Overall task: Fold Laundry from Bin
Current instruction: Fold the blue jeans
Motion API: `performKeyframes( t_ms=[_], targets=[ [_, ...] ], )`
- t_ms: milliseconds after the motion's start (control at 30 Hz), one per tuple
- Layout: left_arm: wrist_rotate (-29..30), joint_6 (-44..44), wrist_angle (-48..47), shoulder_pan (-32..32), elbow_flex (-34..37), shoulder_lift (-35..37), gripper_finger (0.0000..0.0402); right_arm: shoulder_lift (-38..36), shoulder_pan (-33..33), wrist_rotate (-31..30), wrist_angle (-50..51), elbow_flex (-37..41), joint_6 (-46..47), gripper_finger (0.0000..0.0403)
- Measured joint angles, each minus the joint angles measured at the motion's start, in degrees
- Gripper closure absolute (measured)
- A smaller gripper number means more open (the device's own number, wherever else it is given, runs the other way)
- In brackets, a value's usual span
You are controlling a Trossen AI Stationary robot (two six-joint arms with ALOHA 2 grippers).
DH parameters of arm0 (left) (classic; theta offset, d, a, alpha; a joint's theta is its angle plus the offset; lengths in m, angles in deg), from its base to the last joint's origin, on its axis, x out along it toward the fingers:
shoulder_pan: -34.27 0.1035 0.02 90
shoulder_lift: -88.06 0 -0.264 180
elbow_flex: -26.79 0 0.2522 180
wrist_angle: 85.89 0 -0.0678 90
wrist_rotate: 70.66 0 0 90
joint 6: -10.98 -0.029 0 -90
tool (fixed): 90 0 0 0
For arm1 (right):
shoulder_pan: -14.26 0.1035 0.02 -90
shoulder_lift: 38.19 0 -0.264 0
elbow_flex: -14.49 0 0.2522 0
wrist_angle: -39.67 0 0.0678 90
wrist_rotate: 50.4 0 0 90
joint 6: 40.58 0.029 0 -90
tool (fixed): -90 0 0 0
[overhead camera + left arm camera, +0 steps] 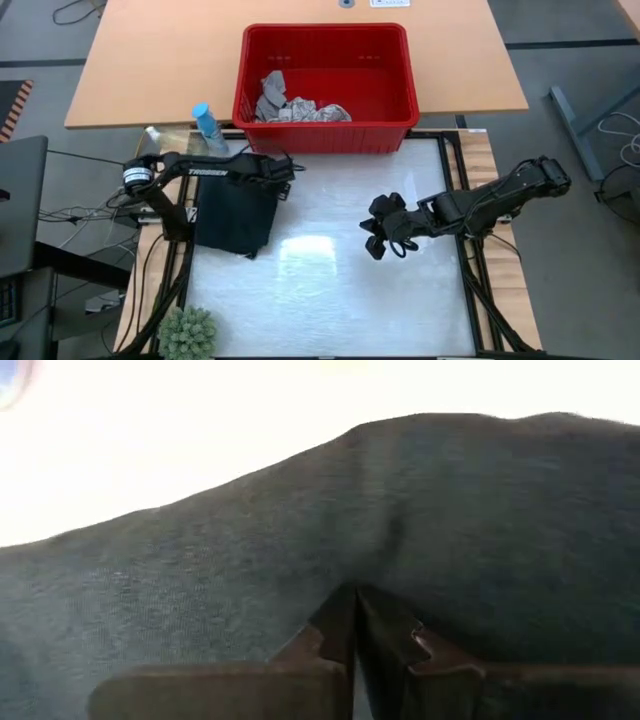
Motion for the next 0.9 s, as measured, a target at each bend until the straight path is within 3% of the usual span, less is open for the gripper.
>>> performKeyframes(
  t_ms=[433, 800, 900],
  targets=[
    [-1.4, 0.6, 12.0, -6.3, -0.6, 3.0, 0.0401, 0.0, -2.9, 0.0, -0.2, 0.0, -4.5, 0.0373],
    [-0.6, -1.8, 7.4, -8.3, -8.5, 3.0, 0.0401, 0.0, -4.3, 0.4, -4.1, -0.5, -7.1, 0.0373],
    [-4.2, -1.9, 3.5, -8.2, -11.6, 3.0, 0.0401, -0.1, -4.3, 0.4, -4.0, -0.8, -7.1, 0.0373]
  ],
)
